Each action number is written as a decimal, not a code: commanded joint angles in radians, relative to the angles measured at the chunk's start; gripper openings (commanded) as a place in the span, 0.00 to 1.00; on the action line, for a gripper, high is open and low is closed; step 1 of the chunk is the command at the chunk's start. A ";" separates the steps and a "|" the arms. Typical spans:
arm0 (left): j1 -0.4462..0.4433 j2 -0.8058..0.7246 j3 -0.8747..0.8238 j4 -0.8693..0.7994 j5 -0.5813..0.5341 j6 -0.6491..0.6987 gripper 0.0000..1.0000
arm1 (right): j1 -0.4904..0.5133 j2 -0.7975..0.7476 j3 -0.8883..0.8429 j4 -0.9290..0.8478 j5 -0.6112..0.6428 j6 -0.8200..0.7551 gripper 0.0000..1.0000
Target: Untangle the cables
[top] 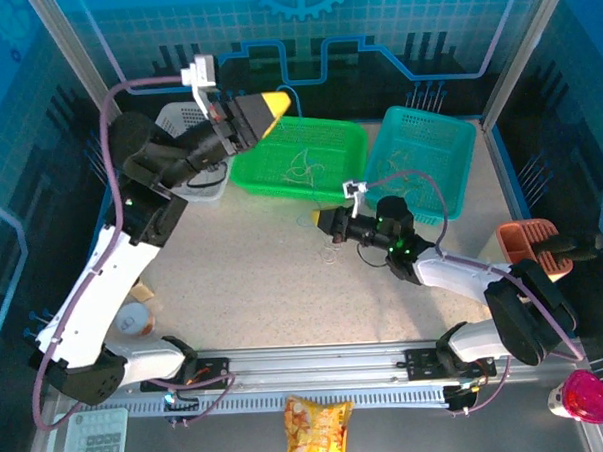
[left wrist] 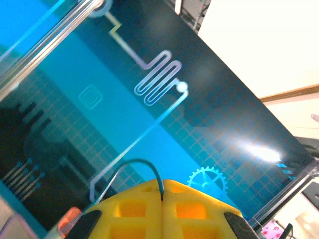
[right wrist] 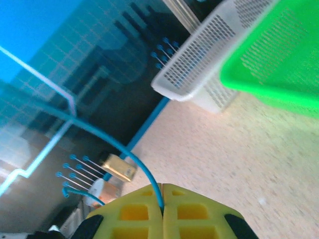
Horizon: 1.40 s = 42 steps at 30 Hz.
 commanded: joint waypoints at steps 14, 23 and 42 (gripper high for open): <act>0.146 0.124 0.215 -0.072 -0.019 0.064 0.00 | 0.024 -0.048 -0.040 -0.100 0.077 -0.055 0.08; 0.281 0.128 0.130 -0.069 -0.047 0.061 0.00 | 0.038 -0.136 0.023 -0.255 0.099 -0.105 0.63; 0.540 0.275 0.252 -0.169 -0.105 0.179 0.00 | 0.034 -0.386 -0.010 -0.561 0.223 -0.194 0.75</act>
